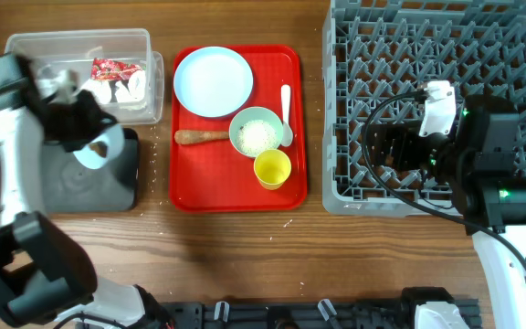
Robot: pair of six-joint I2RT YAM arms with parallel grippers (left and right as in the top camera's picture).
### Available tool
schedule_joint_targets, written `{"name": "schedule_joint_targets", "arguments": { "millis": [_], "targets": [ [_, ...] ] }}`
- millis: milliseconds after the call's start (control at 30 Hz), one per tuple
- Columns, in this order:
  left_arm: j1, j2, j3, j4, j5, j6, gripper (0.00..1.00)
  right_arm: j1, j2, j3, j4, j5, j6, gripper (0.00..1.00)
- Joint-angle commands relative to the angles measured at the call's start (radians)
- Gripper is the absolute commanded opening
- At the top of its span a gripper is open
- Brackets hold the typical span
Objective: Sort waste into correct bins and load items into the dishwasher rack
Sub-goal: 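Tip the bowl over the black tray to dump the scrap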
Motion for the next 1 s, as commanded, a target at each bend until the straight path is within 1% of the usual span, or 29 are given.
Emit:
{"name": "schedule_joint_targets", "arguments": {
  "millis": [0,33,67,167,267,367,567,733,833,933,967],
  "targets": [
    [0.157,0.031,-0.052,0.031,0.418,0.138,0.04,-0.002,0.002,0.018,0.006,-0.017,0.014,1.0],
    [0.193,0.052,-0.057,0.026,0.509,0.157,0.04,-0.002,0.002,0.018,0.006,-0.017,0.014,1.0],
    [0.218,0.072,-0.058,0.022,0.563,0.16,0.04,-0.002,0.002,0.018,0.006,-0.018,0.014,1.0],
    [0.268,0.13,-0.058,0.019,0.69,0.159,0.04,-0.002,0.002,0.018,0.006,-0.021,0.014,1.0],
    [0.293,0.171,-0.058,0.019,0.775,0.151,0.04,-0.002,0.002,0.018,0.005,-0.021,0.014,1.0],
    [0.303,0.204,-0.058,0.016,0.8,0.029,0.04,-0.002,0.002,0.018,0.005,-0.021,0.015,1.0],
    [0.311,0.208,-0.058,0.055,0.779,-0.005,0.04,-0.002,0.002,0.018,0.005,-0.02,0.021,1.0],
    [0.321,0.208,-0.058,0.077,0.777,-0.182,0.04,-0.002,0.002,0.018,0.005,-0.02,0.021,1.0],
    [0.323,0.208,-0.058,0.096,0.777,-0.26,0.04,-0.002,0.002,0.018,0.005,-0.02,0.021,1.0],
    [0.323,0.208,-0.058,0.137,0.773,-0.272,0.04,-0.002,0.002,0.018,0.005,-0.02,0.021,1.0],
    [0.323,0.208,-0.058,0.169,0.741,-0.272,0.04,-0.002,0.002,0.018,0.005,-0.02,0.021,1.0]
  ]
}}
